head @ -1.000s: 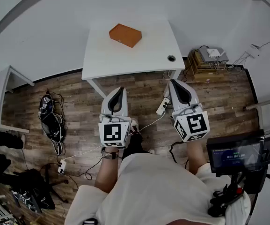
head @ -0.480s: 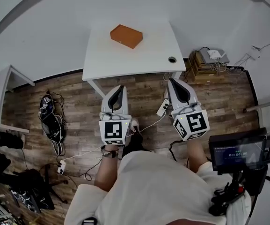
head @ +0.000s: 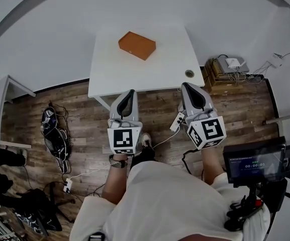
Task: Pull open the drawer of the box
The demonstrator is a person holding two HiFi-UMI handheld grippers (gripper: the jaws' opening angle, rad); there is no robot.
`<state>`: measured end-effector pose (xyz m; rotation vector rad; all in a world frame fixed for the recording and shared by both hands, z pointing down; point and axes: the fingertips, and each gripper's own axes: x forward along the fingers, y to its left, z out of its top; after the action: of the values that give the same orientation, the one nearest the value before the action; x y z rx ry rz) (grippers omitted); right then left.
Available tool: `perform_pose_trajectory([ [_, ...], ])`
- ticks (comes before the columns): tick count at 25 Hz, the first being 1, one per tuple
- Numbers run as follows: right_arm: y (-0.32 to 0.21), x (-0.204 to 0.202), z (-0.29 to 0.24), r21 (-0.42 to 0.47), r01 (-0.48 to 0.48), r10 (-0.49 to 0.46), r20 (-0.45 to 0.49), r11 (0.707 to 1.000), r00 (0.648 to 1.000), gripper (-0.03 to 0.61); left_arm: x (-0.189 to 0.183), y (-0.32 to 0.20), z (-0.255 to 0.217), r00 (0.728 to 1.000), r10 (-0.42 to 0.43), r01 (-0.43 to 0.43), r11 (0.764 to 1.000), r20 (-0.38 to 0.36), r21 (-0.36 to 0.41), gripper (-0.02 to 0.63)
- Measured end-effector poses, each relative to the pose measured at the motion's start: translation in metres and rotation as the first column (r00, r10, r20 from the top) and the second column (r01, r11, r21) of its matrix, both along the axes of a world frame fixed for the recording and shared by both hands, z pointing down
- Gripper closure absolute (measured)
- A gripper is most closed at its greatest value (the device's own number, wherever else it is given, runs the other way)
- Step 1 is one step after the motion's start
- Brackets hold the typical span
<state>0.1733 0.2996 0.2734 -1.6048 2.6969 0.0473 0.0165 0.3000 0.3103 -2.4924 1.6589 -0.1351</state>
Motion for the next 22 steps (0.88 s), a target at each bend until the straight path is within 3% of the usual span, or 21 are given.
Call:
perform_pose_trajectory([
  [10,-0.077,-0.032,-0.006,-0.022,-0.012,0.012,0.006,1.000,1.000,0.578,-0.033,-0.079,-0.004,1.000,-0.003,0.003,1.000,0.014,-0.008,0.609],
  [22,-0.140,-0.061,-0.005,-0.040,-0.056,0.055,-0.002,0.998,0.998,0.577,-0.058,-0.146,0.009,0.998,0.054,-0.052,0.997,0.038,-0.051,0.609],
])
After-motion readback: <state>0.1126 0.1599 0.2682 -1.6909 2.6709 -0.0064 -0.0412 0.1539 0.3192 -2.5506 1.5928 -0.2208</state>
